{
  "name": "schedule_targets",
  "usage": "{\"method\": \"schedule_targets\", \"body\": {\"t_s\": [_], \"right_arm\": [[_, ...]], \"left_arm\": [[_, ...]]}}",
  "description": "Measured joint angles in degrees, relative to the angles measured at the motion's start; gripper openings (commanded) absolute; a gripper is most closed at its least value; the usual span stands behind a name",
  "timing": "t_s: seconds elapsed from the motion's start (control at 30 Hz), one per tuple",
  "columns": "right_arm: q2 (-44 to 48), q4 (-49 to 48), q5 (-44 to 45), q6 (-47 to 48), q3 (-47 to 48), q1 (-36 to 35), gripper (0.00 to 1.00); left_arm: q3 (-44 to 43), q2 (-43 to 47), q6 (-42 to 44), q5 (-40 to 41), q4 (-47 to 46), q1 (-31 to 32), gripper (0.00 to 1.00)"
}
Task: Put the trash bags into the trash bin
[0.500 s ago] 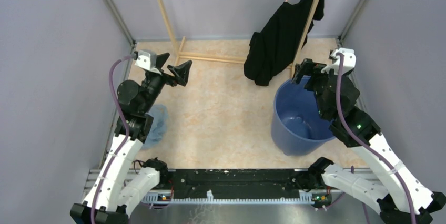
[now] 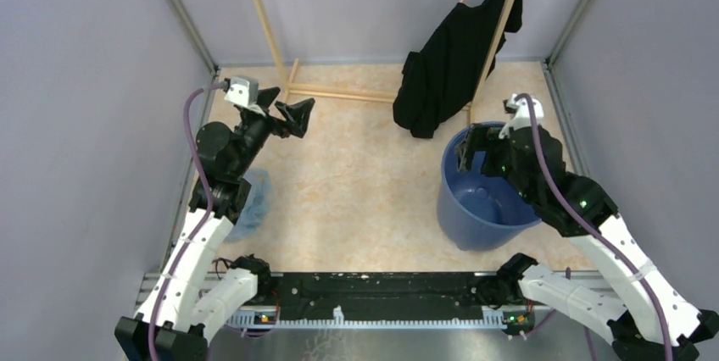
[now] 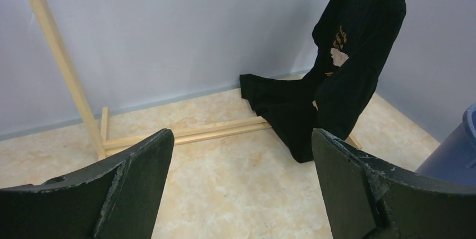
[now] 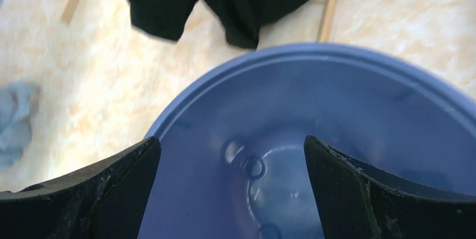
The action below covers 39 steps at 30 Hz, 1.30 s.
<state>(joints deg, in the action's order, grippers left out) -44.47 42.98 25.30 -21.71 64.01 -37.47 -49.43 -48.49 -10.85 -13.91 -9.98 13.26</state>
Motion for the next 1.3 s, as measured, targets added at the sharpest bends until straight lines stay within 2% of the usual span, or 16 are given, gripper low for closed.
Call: {"method": "schedule_targets", "body": {"t_s": [0.27,0.5,0.63,0.8,0.87,1.07,1.3], "right_arm": [[-3.9,6.4,-13.8,-0.9,-0.6,0.0,0.98],[-3.7,6.4,-16.6,-0.6,-1.0,0.0,0.99],[-3.7,6.9,-15.7,0.5,-0.2,0.0,0.99],[-2.4,7.4,-15.6,1.8,2.6,0.0,0.99],[-1.6,7.5,-16.5,2.7,3.9,0.0,0.99],[-1.2,4.3,-20.6,5.3,8.7,0.0,0.99],[-6.0,-7.0,-34.4,6.1,10.8,-0.3,0.99]], "left_arm": [[-0.3,-1.3,-1.1,-0.7,0.2,0.0,0.99],[-2.1,-3.7,-1.3,1.4,2.4,0.0,0.99],[-4.5,-6.2,-2.3,11.1,6.3,0.3,0.99],[-8.5,-11.5,-5.3,31.7,16.3,0.2,0.98],[-8.9,-13.0,-7.3,37.4,20.9,-0.5,0.98],[-3.4,-11.1,-15.1,42.5,30.5,-4.1,0.98],[7.3,-7.4,-24.3,45.3,37.9,-5.2,0.98]]}}
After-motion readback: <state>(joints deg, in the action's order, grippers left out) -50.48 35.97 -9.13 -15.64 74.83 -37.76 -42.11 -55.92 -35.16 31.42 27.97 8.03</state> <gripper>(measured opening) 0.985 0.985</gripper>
